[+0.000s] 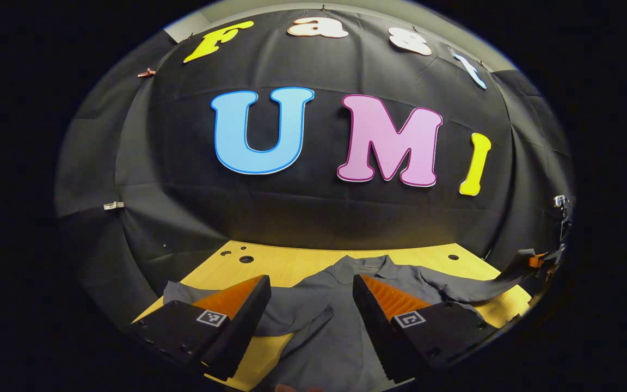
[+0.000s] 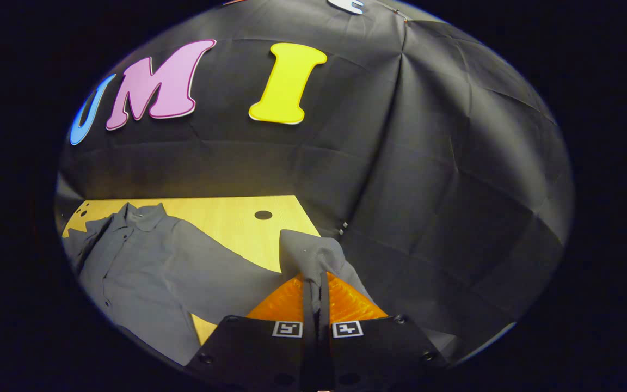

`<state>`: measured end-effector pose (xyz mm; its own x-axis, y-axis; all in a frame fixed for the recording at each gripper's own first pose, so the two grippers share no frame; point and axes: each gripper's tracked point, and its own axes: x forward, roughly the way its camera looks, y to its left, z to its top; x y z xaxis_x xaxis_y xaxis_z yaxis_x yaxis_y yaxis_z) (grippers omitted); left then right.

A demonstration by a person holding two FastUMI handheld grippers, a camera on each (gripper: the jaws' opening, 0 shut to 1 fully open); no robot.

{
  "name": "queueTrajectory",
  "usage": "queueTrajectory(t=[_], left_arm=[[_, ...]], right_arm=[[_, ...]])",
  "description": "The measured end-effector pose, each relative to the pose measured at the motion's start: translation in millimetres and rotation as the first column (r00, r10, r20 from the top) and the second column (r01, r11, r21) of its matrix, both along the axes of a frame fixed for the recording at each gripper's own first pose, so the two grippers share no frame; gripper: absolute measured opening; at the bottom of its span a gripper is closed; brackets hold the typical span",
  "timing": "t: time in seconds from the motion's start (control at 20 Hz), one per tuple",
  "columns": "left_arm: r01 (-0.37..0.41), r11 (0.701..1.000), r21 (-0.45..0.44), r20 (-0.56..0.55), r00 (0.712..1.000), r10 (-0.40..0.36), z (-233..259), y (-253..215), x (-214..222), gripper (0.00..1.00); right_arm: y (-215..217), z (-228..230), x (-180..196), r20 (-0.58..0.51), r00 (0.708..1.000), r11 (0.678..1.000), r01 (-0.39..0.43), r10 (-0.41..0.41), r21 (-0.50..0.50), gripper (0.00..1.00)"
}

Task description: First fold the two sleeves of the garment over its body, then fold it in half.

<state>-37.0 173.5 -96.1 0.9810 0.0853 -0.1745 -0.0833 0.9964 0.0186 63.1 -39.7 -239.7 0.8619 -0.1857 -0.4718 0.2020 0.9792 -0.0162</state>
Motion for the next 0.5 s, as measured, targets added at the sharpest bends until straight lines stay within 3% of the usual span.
queueTrajectory(t=[0.25, 0.5], left_arm=[[0.010, 1.000, -0.004, -0.006, 1.000, -0.010, -5.3, 31.8, 4.7, 0.95], [-0.003, 1.000, -0.004, 0.002, 1.000, 0.003, -6.4, 64.1, 12.6, 0.95]], right_arm=[[55.3, 50.1, -2.9, 0.087, 0.996, 1.000, -0.024, 0.023, 0.006, 0.05], [124.0, 84.8, 10.9, 0.143, 0.984, 0.994, -0.109, 0.105, 0.023, 0.05]])
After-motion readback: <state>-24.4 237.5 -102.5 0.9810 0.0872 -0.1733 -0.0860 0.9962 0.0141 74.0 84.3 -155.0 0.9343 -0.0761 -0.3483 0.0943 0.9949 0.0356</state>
